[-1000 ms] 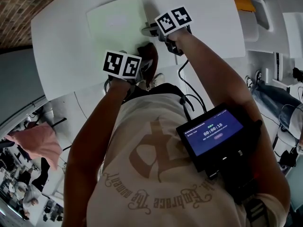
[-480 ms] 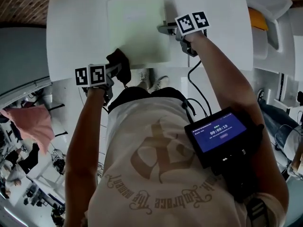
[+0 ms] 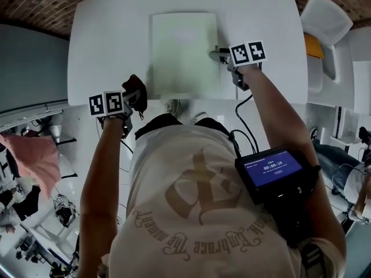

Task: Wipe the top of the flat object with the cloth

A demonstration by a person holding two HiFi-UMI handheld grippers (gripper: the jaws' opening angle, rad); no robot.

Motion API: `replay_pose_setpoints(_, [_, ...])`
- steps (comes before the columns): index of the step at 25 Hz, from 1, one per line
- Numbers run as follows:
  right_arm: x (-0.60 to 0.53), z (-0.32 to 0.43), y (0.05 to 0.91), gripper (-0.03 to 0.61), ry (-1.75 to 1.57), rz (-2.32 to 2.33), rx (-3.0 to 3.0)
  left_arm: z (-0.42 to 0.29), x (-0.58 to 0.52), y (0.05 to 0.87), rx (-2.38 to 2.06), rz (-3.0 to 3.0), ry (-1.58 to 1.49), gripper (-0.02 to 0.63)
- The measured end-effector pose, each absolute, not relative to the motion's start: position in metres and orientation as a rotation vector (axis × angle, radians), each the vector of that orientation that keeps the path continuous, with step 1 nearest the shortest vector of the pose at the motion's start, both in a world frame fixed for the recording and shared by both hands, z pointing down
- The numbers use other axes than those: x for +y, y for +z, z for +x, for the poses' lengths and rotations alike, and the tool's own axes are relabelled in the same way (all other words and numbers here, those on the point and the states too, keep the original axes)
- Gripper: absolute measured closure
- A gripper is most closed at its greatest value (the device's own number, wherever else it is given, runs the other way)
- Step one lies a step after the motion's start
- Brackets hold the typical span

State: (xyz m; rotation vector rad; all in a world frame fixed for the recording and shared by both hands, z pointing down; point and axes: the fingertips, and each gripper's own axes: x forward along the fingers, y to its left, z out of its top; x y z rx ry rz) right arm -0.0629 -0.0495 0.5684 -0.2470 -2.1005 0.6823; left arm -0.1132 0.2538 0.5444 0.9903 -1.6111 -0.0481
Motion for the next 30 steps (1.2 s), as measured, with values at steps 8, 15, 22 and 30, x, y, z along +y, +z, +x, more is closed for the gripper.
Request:
replay_pose_setpoints(8, [-0.048,-0.058,0.570,0.374,0.696,-0.109,-2.091,-0.181,0.236,0.519,-1.626,1.127,-0.166,0.535])
replay_pose_setpoints(15, [-0.054,-0.054,0.569,0.377,0.706,-0.020,-2.083,-0.236,0.178,0.517,-1.594,1.238,-0.189,0.535])
replay_pose_setpoints(22, [-0.037,-0.045,0.570,0.379,0.771,0.088,-2.064,-0.274,0.140,0.530,-1.556,1.296,-0.218,0.535])
replay_pose_setpoints(30, [-0.041,-0.054,0.570,0.387,0.782,0.158,-2.049,-0.342,0.086,0.542,-1.614,1.303,-0.235,0.535])
